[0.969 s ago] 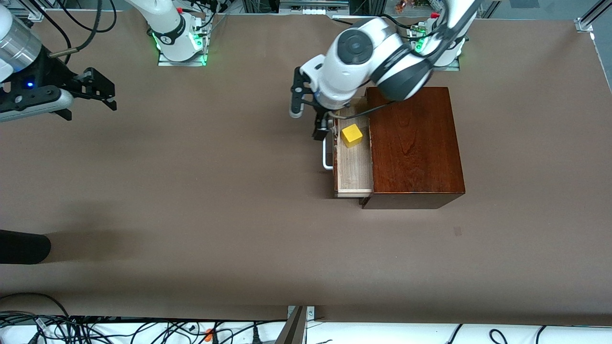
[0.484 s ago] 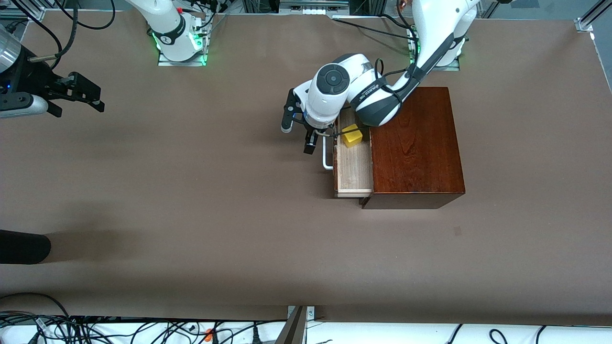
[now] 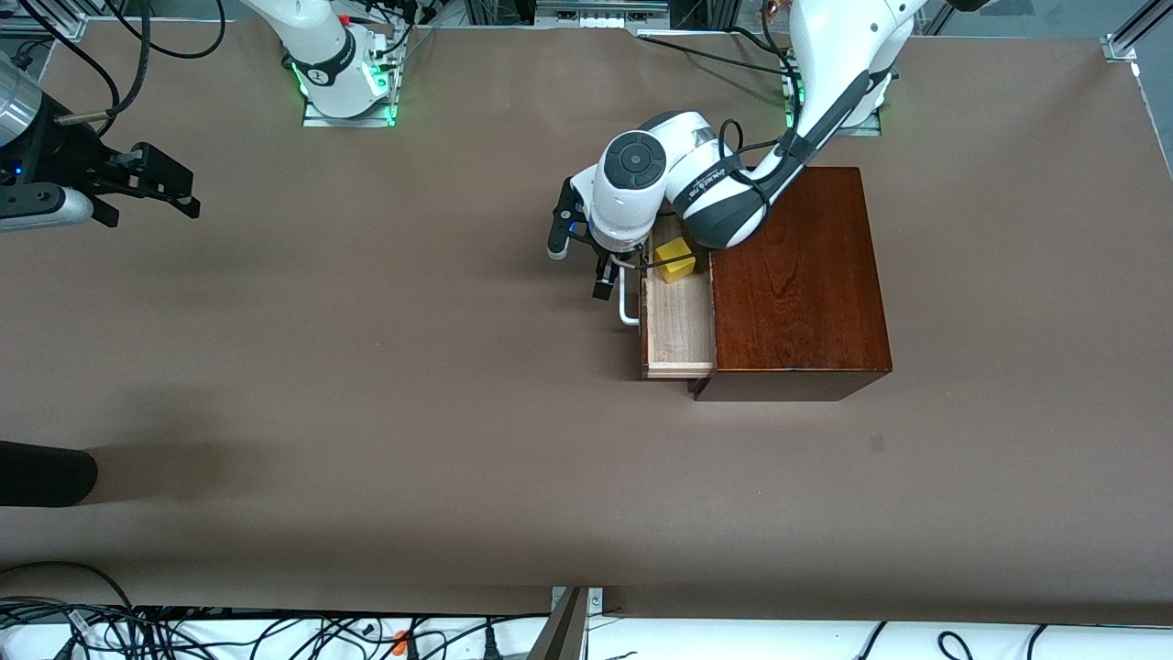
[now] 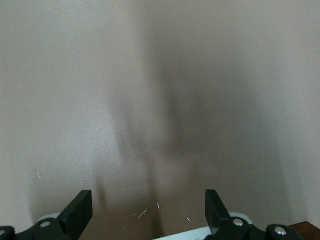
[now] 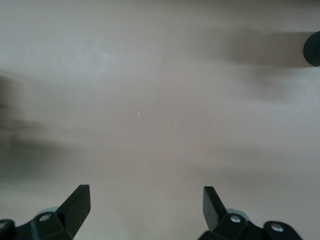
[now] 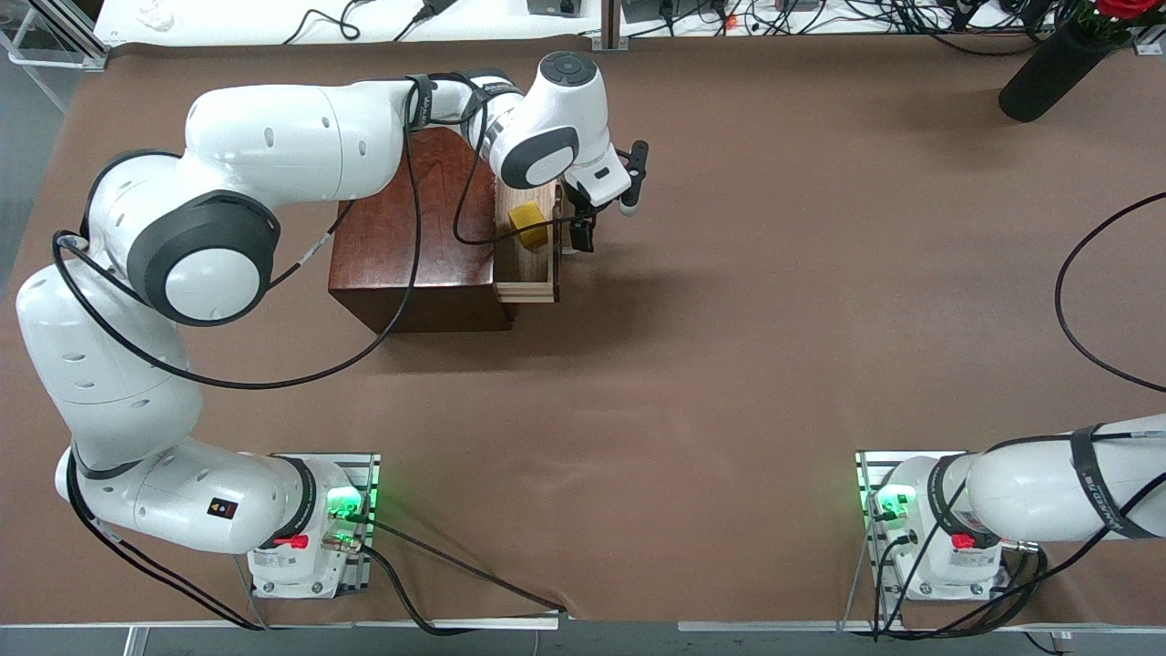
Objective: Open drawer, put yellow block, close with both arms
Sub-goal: 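Push the drawer front shut with the left gripper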
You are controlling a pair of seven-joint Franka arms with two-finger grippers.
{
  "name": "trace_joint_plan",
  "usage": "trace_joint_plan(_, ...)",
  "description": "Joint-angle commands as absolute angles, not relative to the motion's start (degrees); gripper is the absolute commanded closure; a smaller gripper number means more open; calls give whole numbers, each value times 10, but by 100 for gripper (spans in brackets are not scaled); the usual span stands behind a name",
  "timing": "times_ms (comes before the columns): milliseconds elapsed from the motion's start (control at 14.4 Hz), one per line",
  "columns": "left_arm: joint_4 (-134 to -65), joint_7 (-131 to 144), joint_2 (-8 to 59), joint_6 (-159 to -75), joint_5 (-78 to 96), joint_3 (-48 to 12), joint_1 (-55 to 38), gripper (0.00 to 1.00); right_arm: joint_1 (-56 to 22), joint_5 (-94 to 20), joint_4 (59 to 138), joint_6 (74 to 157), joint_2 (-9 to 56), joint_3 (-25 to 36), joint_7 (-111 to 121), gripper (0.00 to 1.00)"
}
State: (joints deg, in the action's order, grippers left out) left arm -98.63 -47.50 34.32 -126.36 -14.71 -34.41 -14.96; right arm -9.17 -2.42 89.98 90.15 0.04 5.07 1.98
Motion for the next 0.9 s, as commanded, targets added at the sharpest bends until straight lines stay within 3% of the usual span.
trace_joint_plan(0,-992,-492,332,-1199,-176,-341,-124,0,-86,-21,886,899,11,47,11,0)
trace_joint_plan(830,-988,-512,329,-1179,-175,-344,-69,0,-84,-27,881,900,13,54,10,0)
